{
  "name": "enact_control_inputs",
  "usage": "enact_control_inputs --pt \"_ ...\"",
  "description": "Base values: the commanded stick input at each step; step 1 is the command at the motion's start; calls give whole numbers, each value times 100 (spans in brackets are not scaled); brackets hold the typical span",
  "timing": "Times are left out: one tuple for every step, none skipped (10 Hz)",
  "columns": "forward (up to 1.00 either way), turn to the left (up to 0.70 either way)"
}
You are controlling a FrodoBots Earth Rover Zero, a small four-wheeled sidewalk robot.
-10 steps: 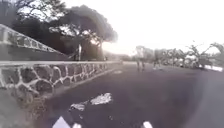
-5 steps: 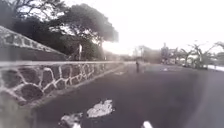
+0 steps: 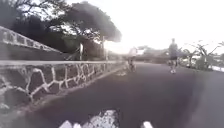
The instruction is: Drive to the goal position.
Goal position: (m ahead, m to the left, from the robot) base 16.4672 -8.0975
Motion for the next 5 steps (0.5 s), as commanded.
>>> enact_control_inputs --pt "70 0" --pt "70 -8" --pt "70 -20" --pt "70 -33" --pt "70 -33"
